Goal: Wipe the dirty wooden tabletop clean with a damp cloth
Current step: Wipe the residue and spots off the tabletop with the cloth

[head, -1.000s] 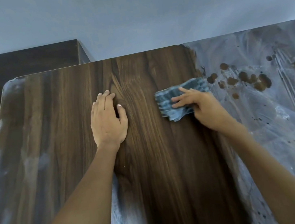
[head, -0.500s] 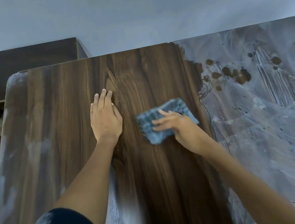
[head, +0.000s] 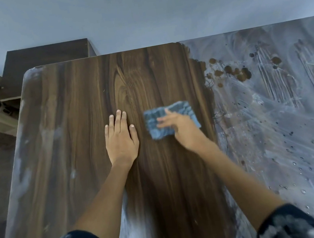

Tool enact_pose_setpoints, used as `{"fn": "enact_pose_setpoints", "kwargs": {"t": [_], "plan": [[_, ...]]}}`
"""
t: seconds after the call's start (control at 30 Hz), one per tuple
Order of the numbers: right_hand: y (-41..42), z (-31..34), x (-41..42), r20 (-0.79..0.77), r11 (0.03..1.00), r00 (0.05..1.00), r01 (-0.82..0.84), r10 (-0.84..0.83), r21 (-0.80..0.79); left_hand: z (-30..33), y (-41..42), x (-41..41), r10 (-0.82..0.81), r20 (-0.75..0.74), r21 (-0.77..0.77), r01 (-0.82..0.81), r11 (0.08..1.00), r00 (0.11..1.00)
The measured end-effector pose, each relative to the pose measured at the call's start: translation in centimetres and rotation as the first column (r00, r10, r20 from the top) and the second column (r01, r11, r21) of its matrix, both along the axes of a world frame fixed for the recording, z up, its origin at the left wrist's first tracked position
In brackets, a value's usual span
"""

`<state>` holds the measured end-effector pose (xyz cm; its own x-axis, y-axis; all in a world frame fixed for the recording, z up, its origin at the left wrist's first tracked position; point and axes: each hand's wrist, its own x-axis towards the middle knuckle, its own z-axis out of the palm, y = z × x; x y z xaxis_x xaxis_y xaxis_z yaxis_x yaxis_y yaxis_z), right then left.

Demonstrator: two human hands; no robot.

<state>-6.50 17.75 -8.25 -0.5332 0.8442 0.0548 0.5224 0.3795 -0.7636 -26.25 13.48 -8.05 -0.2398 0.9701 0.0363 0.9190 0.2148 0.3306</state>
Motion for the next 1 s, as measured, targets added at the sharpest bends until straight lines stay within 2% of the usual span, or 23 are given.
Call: {"fn": "enact_pose_setpoints", "kwargs": {"t": [0.1, 0.17, 0.3, 0.37, 0.47, 0.53, 0.6, 0.7, 0.77, 0.87, 1.0], "plan": [[-6.7, 0.8, 2.3, -0.015, 0.986, 0.986, -0.166, 0.166, -0.013, 0.0, -1.8, 0.5, -0.006, 0.010, -0.003, 0.006, 1.000, 1.000], [-9.3, 0.7, 5.4, -0.004, 0.984, 0.985, -0.174, 0.174, -0.048, 0.0, -3.1, 0.9, -0.012, 0.009, -0.005, 0.012, 1.000, 1.000], [-6.7, 0.8, 9.1, 0.018, 0.993, 0.998, 0.066, -0.064, -0.101, 0.1, -5.6, 1.8, -0.006, -0.011, -0.025, 0.006, 1.000, 1.000], [-3.8, 0.8, 8.0, -0.044, 0.990, 0.992, 0.110, -0.114, -0.088, 0.2, -6.9, 2.4, -0.001, -0.026, -0.037, 0.000, 0.999, 1.000], [-1.6, 0.5, 4.2, -0.033, 0.970, 0.975, 0.216, -0.221, -0.115, 0.3, -9.1, 3.3, 0.010, -0.034, -0.057, -0.012, 0.998, 0.999], [-3.7, 1.3, 2.1, -0.037, 0.976, 0.984, 0.166, -0.173, -0.143, 0.5, -10.6, 3.8, 0.015, -0.027, -0.069, -0.017, 0.997, 1.000], [-7.4, 1.6, 1.6, -0.043, 0.988, 0.998, 0.043, -0.050, -0.145, 0.4, -11.8, 4.2, 0.017, -0.025, -0.083, -0.019, 0.996, 1.000], [-14.1, 0.7, 4.2, -0.040, 0.971, 0.986, -0.168, 0.163, -0.169, 0.5, -13.4, 4.7, 0.028, -0.023, -0.091, -0.030, 0.995, 0.999], [-16.9, 0.1, 7.6, -0.022, 0.957, 0.973, -0.229, 0.229, -0.177, 0.5, -14.4, 5.0, 0.031, -0.020, -0.096, -0.033, 0.995, 0.999], [-16.1, 0.4, 11.6, 0.027, 0.983, 0.991, -0.126, 0.130, -0.131, 0.5, -15.6, 5.5, 0.036, -0.019, -0.106, -0.038, 0.994, 0.999], [-11.1, 1.4, 9.7, 0.026, 0.987, 0.993, 0.117, -0.115, -0.110, 0.4, -16.8, 6.0, 0.039, -0.030, -0.121, -0.043, 0.992, 0.999]]}}
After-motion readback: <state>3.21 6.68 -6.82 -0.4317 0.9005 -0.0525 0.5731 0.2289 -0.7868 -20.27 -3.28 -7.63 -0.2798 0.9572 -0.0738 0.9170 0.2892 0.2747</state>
